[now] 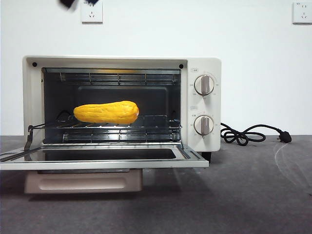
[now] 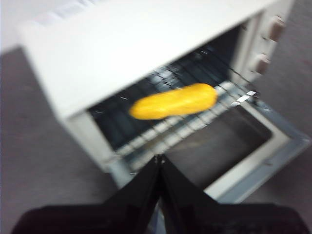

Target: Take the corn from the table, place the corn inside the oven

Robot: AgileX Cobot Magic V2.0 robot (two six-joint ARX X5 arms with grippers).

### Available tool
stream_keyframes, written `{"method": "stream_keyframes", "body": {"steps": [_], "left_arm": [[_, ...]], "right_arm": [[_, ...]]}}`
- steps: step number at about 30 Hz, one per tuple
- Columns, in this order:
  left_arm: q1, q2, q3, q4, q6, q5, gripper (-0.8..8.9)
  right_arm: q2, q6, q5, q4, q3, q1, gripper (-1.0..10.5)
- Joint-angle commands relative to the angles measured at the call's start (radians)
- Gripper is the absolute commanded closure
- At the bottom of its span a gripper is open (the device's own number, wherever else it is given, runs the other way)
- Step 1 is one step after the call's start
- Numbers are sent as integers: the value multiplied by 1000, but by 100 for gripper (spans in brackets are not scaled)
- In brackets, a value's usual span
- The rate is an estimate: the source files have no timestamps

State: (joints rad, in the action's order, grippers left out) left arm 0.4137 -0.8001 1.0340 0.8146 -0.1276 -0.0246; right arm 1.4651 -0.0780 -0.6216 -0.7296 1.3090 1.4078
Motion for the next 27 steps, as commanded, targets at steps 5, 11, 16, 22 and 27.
{"method": "stream_keyframes", "body": {"steps": [5,11,16,22,27], "left_arm": [[-227,-34,2,-4,-35,-309,822],[-465,-36,-5,16,-11,-552,822],[-539,-36,-58,29,-11,-582,822],[-586,-53,-210,-25,-9,-583,822],[-632,-151,-276,-77,-6,-587,822]], "right_arm": [[-123,97,70,-119,-3,-13,957],[-243,97,88,-183,-3,-96,957],[-328,93,199,-240,-3,-217,957],[-410,72,405,-298,-3,-425,957],[-436,12,742,-308,-3,-597,957]]}}
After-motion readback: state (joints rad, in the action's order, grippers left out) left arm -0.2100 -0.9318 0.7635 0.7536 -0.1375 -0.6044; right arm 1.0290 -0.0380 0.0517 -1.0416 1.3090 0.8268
